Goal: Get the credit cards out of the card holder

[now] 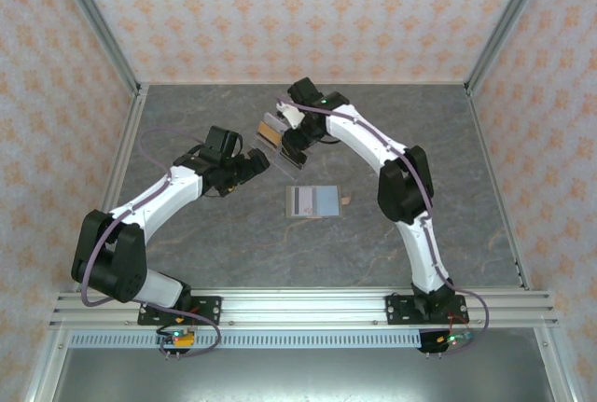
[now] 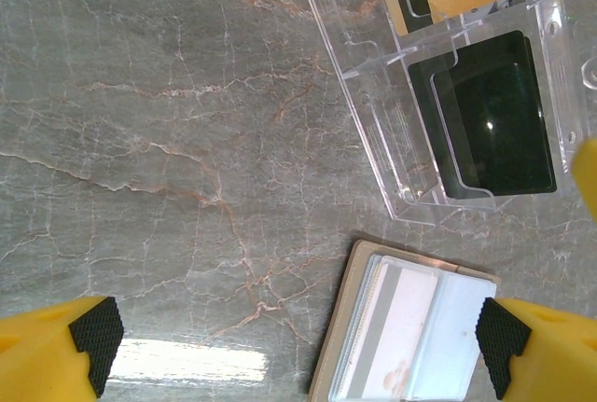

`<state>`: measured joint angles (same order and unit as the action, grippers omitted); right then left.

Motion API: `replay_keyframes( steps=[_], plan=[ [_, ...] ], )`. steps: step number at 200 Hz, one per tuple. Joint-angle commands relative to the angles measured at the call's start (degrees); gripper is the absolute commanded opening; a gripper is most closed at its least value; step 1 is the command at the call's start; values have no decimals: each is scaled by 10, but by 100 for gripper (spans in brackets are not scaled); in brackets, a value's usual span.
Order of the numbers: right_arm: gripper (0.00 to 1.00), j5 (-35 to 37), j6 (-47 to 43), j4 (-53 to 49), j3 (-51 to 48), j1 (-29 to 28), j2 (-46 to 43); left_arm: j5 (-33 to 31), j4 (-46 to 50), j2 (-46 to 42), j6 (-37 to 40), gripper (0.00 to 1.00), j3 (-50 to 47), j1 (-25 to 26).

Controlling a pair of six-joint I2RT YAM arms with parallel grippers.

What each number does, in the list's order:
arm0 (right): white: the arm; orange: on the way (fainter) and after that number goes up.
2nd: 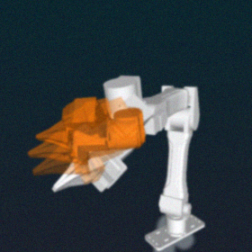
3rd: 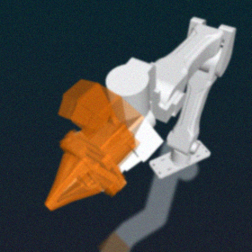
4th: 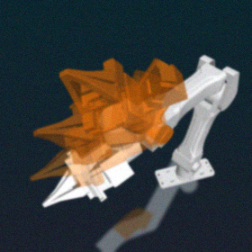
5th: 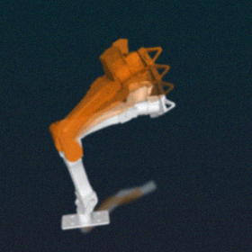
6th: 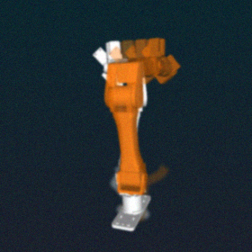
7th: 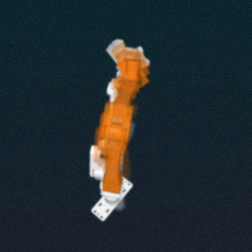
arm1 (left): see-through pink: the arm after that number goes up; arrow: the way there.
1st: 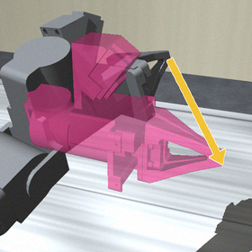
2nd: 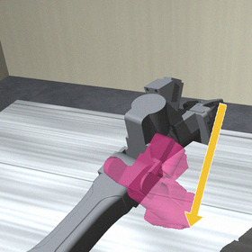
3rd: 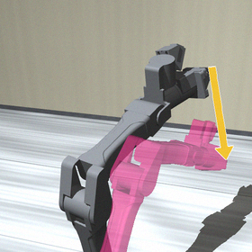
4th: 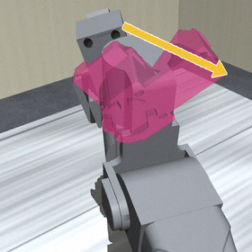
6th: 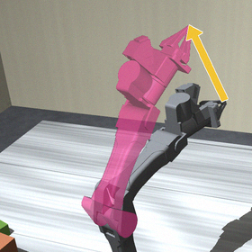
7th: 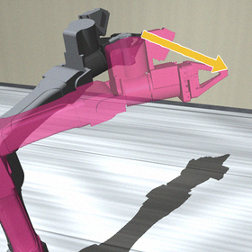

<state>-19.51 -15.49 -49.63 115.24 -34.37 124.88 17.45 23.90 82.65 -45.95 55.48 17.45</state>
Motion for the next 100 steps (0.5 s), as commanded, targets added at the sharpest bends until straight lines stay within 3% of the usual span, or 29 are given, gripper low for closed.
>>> replay_keyframes(
  steps=[1, 26, 42, 62, 100],
  plan=[
    [55, -11, 109, 50, -92, -3, -104, -22, 26, -5, 5, 100, 8, -4],
    [61, -35, 219, 122, -239, -5, -196, -19, 29, -5, 9, 100, 9, -4],
    [62, -14, 270, 131, -302, -13, -229, -23, 34, -4, 9, 100, 11, -4],
    [62, 30, 311, 119, -349, -28, -249, -23, 35, 1, 9, 100, 13, -3],
    [61, 30, 329, 126, -394, -37, -236, 2, 20, 16, 14, 100, 16, -4]
  ],
)
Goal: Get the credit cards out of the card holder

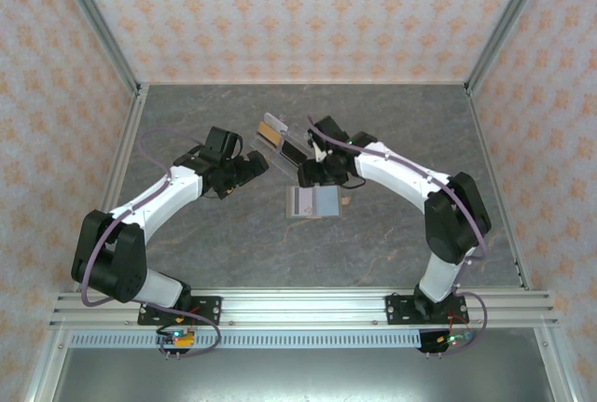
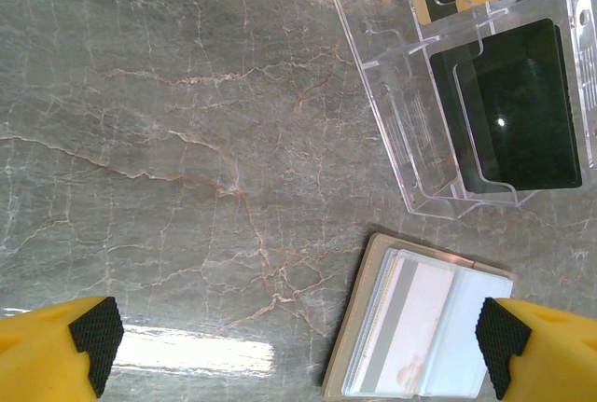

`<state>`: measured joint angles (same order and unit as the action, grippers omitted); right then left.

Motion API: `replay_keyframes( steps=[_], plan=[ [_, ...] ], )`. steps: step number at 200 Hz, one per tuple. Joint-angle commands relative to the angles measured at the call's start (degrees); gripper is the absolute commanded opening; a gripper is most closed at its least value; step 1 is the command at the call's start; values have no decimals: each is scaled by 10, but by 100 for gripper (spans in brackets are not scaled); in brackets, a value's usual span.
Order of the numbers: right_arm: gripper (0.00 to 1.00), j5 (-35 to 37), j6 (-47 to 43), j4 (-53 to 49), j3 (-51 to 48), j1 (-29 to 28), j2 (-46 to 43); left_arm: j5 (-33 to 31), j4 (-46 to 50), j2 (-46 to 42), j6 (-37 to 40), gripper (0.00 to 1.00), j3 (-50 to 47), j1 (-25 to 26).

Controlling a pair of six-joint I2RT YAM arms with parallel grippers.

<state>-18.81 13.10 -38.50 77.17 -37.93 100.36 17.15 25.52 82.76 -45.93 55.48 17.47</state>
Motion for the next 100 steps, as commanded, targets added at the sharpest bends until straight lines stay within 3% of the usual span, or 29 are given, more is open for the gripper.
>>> replay_keyframes(
  steps=[1, 100],
  plan=[
    [61, 24, 43, 15, -14, -1, 11, 6, 4, 15, 14, 100, 16, -4],
    [53, 51, 59, -37, 58, -9, 125, 46, -13, 37, 20, 100, 3, -4]
  ],
)
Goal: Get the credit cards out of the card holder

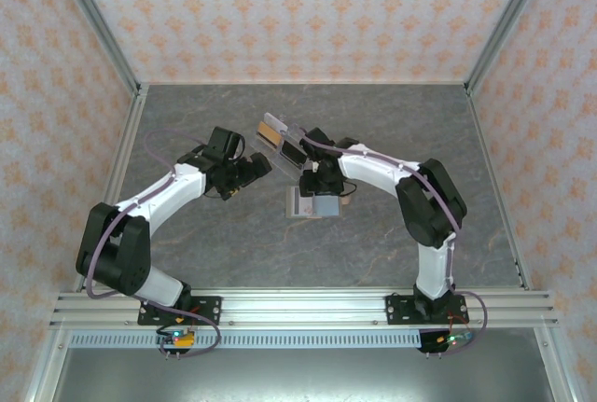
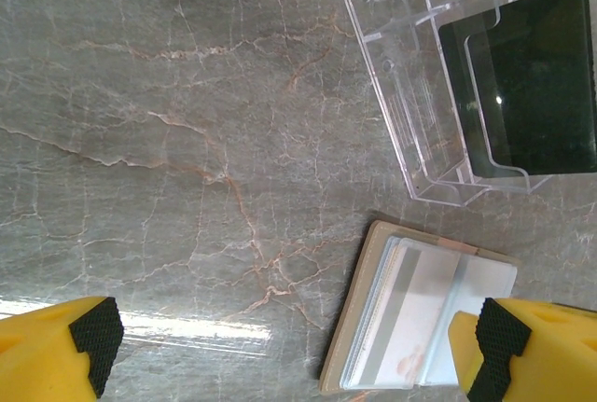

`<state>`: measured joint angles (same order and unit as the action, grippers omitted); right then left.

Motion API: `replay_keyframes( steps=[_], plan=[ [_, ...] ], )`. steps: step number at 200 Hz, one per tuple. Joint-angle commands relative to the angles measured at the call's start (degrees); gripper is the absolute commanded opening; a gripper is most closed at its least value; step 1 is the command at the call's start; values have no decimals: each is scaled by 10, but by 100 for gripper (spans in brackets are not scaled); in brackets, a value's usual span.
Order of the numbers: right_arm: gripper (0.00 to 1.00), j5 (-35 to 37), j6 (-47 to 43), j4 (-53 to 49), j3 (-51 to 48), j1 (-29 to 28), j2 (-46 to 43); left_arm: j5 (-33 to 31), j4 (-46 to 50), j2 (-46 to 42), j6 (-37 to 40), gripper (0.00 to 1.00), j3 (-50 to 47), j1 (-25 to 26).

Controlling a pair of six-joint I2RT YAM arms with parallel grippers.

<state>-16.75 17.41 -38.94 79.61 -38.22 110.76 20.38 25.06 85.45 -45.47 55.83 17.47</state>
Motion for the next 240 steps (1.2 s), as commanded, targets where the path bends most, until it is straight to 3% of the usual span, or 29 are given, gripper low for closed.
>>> replay_keyframes(
  steps=[1, 80, 137, 193, 222, 240],
  plan=[
    [53, 31, 16, -33, 34, -7, 21, 14, -9, 10, 16, 100, -1, -4],
    [52, 86, 39, -89, 68, -14, 39, 45, -15, 22, 25, 100, -5, -3],
    [53, 40, 119, -44, 32, -28, 22, 51, -13, 23, 41, 100, 4, -3],
    [47, 66, 116, -49, 25, -28, 38, 64, -68, 37, 32, 100, -21, 10],
    [41, 77, 100, -65, 25, -28, 46, 86, -99, 51, 17, 95, -27, 19],
    [37, 72, 96, -54, 13, -27, 46, 109, -114, 63, 12, 84, -24, 25]
  ],
)
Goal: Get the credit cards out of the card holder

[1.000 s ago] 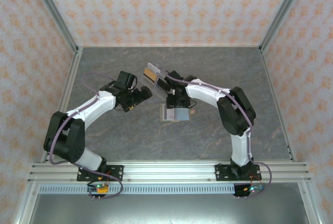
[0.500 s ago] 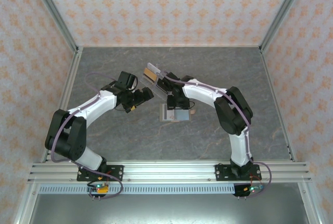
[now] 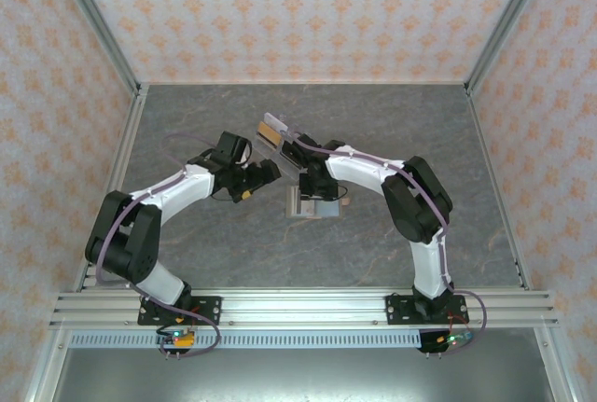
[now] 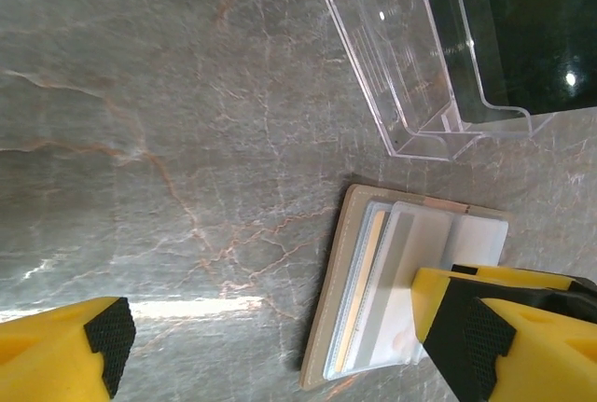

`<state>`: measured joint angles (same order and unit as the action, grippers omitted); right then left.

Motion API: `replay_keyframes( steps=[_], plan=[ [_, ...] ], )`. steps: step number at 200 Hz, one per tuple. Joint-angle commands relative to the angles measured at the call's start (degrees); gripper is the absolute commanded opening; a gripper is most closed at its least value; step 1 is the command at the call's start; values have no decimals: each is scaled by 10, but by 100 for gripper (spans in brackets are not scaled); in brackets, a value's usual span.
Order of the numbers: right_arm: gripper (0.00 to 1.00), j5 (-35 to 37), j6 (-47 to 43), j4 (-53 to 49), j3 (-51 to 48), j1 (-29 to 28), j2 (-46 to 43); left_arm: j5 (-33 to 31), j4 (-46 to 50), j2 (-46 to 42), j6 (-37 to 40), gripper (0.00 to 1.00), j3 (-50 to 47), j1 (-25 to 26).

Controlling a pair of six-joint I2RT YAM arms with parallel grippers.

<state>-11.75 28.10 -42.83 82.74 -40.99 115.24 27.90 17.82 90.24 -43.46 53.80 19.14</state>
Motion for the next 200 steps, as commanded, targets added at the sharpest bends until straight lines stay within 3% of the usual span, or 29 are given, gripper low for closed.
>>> replay_keyframes(
  steps=[1, 31, 80, 143, 200],
  plan=[
    [37, 22, -10, -15, -19, 1, 1, 35, -43, 16, -8, 84, -3, 9],
    [32, 2, -12, 22, -47, 4, -14, 53, -59, 28, -13, 59, 5, 28],
    [29, -24, -20, 53, -72, 15, -40, 63, -65, 55, -28, 35, 22, 59],
    [34, -18, -35, 47, -71, 23, -83, 53, -80, 95, -56, 24, 38, 86],
    [34, -65, -36, 63, -74, 21, -81, 60, -98, 124, -71, 16, 32, 89]
  ],
)
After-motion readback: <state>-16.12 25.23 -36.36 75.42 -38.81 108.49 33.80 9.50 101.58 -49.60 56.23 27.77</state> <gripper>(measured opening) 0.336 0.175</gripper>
